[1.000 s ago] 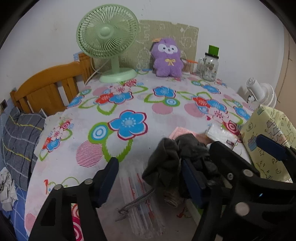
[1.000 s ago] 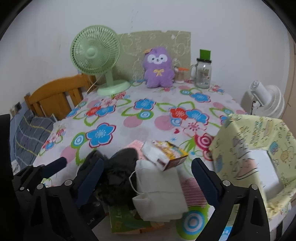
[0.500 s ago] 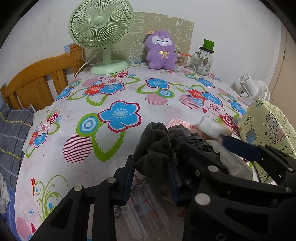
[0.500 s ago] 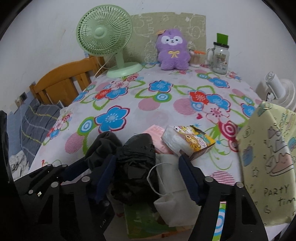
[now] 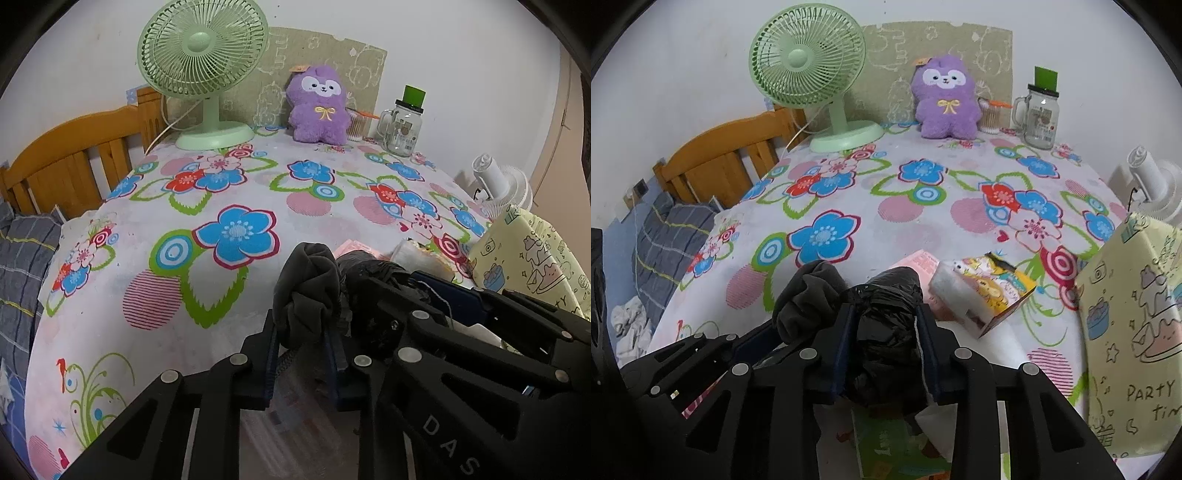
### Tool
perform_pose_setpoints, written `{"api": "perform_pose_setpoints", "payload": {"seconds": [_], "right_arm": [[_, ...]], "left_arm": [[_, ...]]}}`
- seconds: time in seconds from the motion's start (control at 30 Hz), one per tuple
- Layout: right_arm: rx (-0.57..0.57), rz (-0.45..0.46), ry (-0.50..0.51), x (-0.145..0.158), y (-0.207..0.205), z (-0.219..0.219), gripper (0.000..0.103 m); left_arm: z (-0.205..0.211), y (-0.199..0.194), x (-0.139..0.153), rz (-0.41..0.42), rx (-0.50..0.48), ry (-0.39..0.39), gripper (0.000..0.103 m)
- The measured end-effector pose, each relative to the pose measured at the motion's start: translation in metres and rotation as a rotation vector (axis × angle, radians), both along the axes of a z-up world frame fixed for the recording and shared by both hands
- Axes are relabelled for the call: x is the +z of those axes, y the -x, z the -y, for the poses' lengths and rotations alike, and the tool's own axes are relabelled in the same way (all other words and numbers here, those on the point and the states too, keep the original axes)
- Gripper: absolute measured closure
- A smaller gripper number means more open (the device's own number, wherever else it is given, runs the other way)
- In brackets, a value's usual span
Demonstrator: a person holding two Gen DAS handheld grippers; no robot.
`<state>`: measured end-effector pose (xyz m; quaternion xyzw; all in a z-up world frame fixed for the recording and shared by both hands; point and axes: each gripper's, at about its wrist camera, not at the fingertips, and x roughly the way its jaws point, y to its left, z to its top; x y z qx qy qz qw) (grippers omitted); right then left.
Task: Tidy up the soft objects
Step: 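Lift the grey sock with the left gripper while the right gripper lifts the black bag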
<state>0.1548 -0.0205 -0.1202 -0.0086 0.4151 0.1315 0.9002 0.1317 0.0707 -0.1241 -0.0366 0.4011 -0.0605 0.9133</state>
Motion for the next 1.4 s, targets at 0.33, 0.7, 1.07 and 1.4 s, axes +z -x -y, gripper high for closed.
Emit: {"api": "perform_pose_setpoints", "payload": {"seconds": [0.33,0.7,1.07,1.4], "right_arm": [[-0.005,0.052,-0.018,0.02,0.008,0.009,0.067],[-0.017,0.103,-0.035,0.045,0.023,0.021,0.067],[-0.026,0.155,-0.043,0.072,0.042,0.034,0.067],[-0.046,0.187,-0.051,0.093,0.057,0.052,0.067]], "left_arm": [[0.007,0.008,0.02,0.051,0.004,-0.021,0.084],[0.02,0.02,0.045,0.1,-0.001,-0.042,0.084],[0.032,0.037,0.07,0.151,-0.002,-0.056,0.084],[0.049,0.05,0.091,0.188,-0.005,-0.073,0.084]]}}
